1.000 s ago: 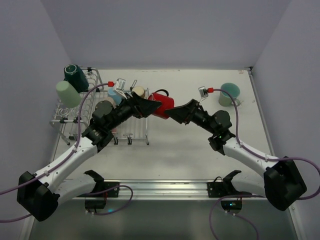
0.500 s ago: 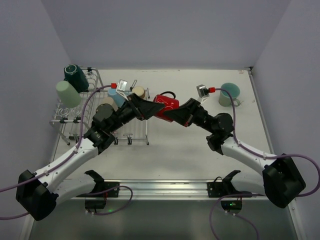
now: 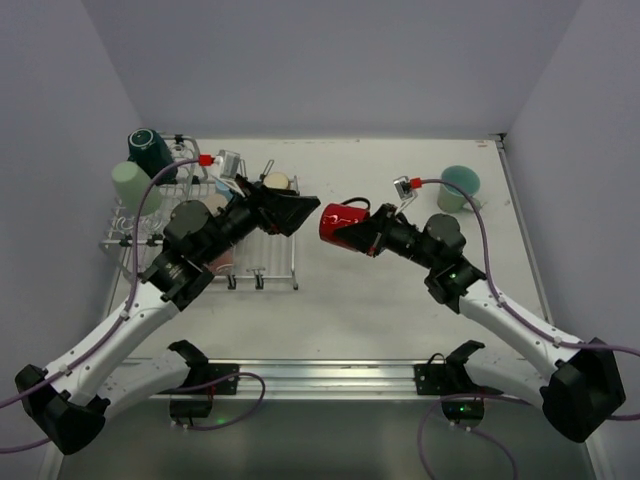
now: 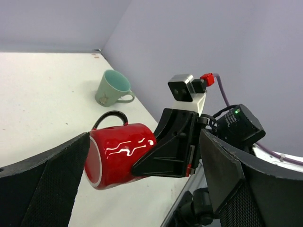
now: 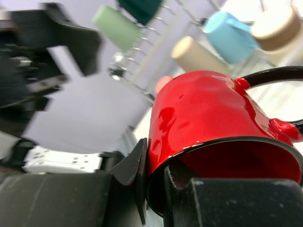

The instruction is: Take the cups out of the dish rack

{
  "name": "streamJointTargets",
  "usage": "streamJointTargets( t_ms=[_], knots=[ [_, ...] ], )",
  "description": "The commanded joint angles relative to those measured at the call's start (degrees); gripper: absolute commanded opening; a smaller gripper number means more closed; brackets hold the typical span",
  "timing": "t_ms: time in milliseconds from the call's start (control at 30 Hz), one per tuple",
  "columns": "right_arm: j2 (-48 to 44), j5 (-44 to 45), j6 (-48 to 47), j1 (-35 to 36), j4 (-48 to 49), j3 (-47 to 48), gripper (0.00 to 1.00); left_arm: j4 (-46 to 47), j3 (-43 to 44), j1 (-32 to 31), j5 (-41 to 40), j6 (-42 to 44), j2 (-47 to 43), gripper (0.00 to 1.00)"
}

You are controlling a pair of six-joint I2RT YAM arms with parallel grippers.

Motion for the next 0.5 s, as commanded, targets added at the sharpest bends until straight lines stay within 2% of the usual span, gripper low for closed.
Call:
streamJointTargets(
  t_ms=[0, 33, 67, 133, 167, 233, 300, 367, 467],
  knots=[
    [-3.32, 5.27, -10.80, -1.34, -11.25, 7.84, 0.00, -8.16, 3.62, -0.29, -7.05, 10.08, -3.05, 1.00],
    [-2.89, 5.97, -13.10, -1.78, -14.93, 9.33, 0.00, -12.87, 3.80, -0.29, -8.28, 11.67, -3.76, 1.00],
    [-2.36, 8.76, -15.39, -2.83, -23.41, 13.26, 0.00, -15.18, 4.23, -0.29, -10.82, 14.90, -4.37, 1.00],
    [-0.87, 12.99, -22.68, -3.80, -31.10, 17.50, 0.00, -22.10, 4.33, -0.20, -12.51, 18.08, -5.96, 1.00],
    [1.75, 14.40, -24.62, -5.29, -38.71, 21.95, 0.00, -24.41, 4.24, -0.29, -15.21, 20.97, -6.40, 1.00],
    [4.92, 16.95, -29.63, -7.40, -45.00, 26.55, 0.00, -29.24, 3.01, -0.20, -16.46, 23.54, -8.07, 1.00],
    [10.46, 23.68, -34.27, -9.17, -52.74, 32.88, 0.00, -31.28, 1.09, -0.29, -17.26, 26.79, -9.90, 1.00],
    [16.76, 26.71, -37.02, -10.48, -59.05, 38.57, 0.00, -32.25, -1.72, -0.20, -17.26, 28.38, -11.67, 1.00],
    [23.46, 30.93, -40.45, -12.24, -65.56, 45.69, 0.00, -27.87, -6.38, -0.20, -17.43, 29.00, -16.32, 1.00]
  ],
)
